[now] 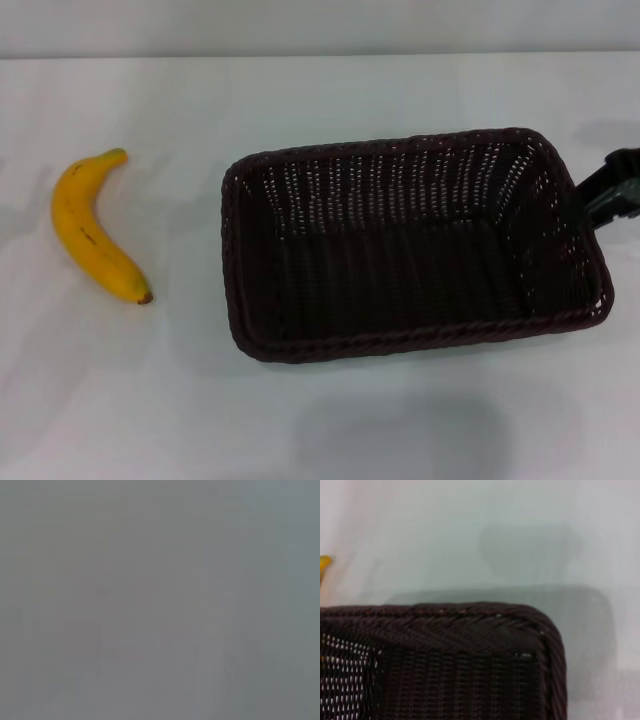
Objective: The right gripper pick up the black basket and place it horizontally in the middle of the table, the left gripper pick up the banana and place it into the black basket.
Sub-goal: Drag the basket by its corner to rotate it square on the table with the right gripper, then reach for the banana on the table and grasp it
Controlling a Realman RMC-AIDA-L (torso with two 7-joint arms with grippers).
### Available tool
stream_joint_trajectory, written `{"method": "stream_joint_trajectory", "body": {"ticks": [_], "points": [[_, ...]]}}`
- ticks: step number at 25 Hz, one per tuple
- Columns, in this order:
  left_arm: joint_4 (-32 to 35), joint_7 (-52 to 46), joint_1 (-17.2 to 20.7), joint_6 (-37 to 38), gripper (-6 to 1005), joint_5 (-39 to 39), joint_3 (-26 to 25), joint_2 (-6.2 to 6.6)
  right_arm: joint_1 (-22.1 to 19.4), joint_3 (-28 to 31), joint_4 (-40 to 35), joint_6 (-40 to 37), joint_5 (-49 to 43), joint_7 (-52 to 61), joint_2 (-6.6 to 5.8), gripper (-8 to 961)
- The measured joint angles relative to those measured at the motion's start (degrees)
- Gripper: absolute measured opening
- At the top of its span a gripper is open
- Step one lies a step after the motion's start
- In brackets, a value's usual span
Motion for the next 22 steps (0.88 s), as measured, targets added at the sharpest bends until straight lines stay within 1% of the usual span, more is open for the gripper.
{"method": "stream_joint_trajectory", "body": {"ticks": [2, 4, 5, 6, 8, 10, 12, 13, 15, 16, 17, 18, 19, 21, 22], "points": [[0.00, 0.00, 0.22, 0.03, 653, -0.02, 0.04, -0.02, -0.52, -0.12, -0.98, 0.34, 1.34, 0.22, -1.39, 339], [0.00, -0.01, 0.40, 0.21, 653, -0.03, 0.10, -0.03, -1.06, -0.09, -1.82, 0.51, 2.23, 0.33, -2.52, 340], [0.00, -0.03, 0.50, 0.28, 654, -0.04, 0.11, -0.03, -1.72, 0.08, -2.13, 0.56, 3.03, 0.28, -3.70, 340], [0.00, -0.09, 0.58, 0.31, 654, -0.04, 0.11, -0.03, -1.72, 0.08, -2.13, 0.56, 3.03, 0.28, -3.70, 340], [0.00, -0.35, 0.72, 0.36, 655, -0.05, 0.11, -0.02, -2.60, 0.12, -2.84, 0.64, 3.37, 0.14, -4.67, 340], [0.01, -0.89, 0.81, 0.47, 656, 0.08, 0.11, 0.00, -3.73, 0.36, -4.41, 0.66, 3.41, 0.03, -5.35, 340], [0.19, -1.72, 0.85, 0.56, 657, 0.40, 0.14, 0.05, -5.61, 2.03, -7.50, 0.60, 3.41, -0.55, -5.88, 341], [2.02, -5.71, 0.89, 0.79, 657, 1.66, 0.17, 0.18, -6.73, 4.15, -9.96, 0.50, 3.46, -1.49, -5.93, 341], [4.05, -9.49, 0.70, 0.93, 658, 2.91, 0.28, 0.18, -8.62, 8.97, -13.81, 0.05, 3.42, -4.35, -5.27, 341], [5.86, -12.81, 0.49, 1.10, 658, 4.08, 0.58, 0.15, -9.65, 11.98, -15.86, -0.61, 3.46, -6.52, -4.24, 341], [8.17, -17.12, 0.18, 1.39, 659, 5.03, 1.39, 0.19, -10.86, 15.70, -18.27, -1.81, 3.69, -9.75, -2.98, 341], [10.37, -20.84, 0.01, 1.76, 659, 5.69, 3.09, 0.26, -11.74, 17.87, -19.49, -2.89, 4.05, -12.50, -1.79, 341], [12.60, -24.72, -0.10, 2.15, 660, 5.98, 5.01, 0.38, -12.88, 20.79, -21.10, -4.78, 5.20, -16.85, -0.24, 342], [18.13, -35.40, -0.33, 3.70, 661, 6.16, 11.04, 0.59, -15.67, 25.75, -22.19, -9.13, 9.38, -27.51, 3.30, 342], [20.34, -39.63, -0.42, 4.52, 661, 6.14, 13.37, 0.72, -17.05, 27.50, -21.68, -11.24, 12.48, -33.86, 4.62, 342]]}}
